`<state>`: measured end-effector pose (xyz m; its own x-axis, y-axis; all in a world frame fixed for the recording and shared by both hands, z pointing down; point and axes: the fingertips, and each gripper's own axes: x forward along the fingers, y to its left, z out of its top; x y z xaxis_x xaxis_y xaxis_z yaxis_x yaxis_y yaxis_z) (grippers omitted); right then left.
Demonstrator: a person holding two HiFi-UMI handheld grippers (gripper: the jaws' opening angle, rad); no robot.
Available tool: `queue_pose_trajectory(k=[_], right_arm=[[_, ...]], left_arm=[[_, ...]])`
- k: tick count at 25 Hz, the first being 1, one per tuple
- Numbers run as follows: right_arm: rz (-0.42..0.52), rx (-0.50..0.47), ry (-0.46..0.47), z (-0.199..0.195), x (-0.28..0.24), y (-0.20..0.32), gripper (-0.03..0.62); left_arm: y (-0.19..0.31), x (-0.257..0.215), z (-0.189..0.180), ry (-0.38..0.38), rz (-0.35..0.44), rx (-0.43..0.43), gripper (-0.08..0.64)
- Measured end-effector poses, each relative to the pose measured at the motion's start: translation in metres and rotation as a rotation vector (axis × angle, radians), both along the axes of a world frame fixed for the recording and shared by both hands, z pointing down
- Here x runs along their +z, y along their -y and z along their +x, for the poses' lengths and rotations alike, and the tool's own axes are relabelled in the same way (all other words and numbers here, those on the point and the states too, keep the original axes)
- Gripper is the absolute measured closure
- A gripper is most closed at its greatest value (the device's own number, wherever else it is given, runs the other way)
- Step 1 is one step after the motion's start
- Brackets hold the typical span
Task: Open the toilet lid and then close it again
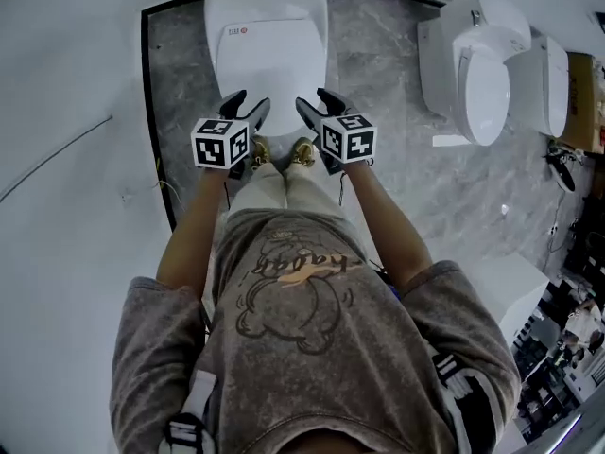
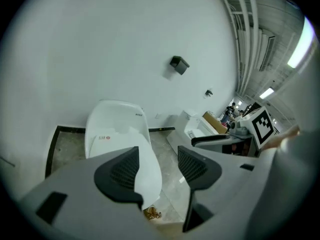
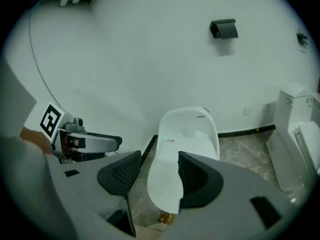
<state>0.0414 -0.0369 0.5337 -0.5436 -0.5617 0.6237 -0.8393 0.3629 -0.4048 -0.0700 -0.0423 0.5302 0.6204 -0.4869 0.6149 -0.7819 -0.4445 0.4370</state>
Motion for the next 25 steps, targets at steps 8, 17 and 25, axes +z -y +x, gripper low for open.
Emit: queue_pose_trajectory(k=[8, 17, 25], right_arm=[[0.204, 0.008, 0.056, 0.021, -0.141, -0.016, 0.337], [0.462, 0.059, 0.113, 0.039, -0.216, -0.026, 0.518], [0.583, 0.070, 0.061, 0.058, -0.222, -0.023, 0.563]], left_arm=[[-0.013, -0.156, 0.018, -0.072, 0.227, 0.068, 0.321], [-0.019, -0.218, 0.017, -0.091, 0.428, -0.001, 0.472], [-0.014, -0.210, 0.015, -0.081, 0.486, -0.036, 0.551]])
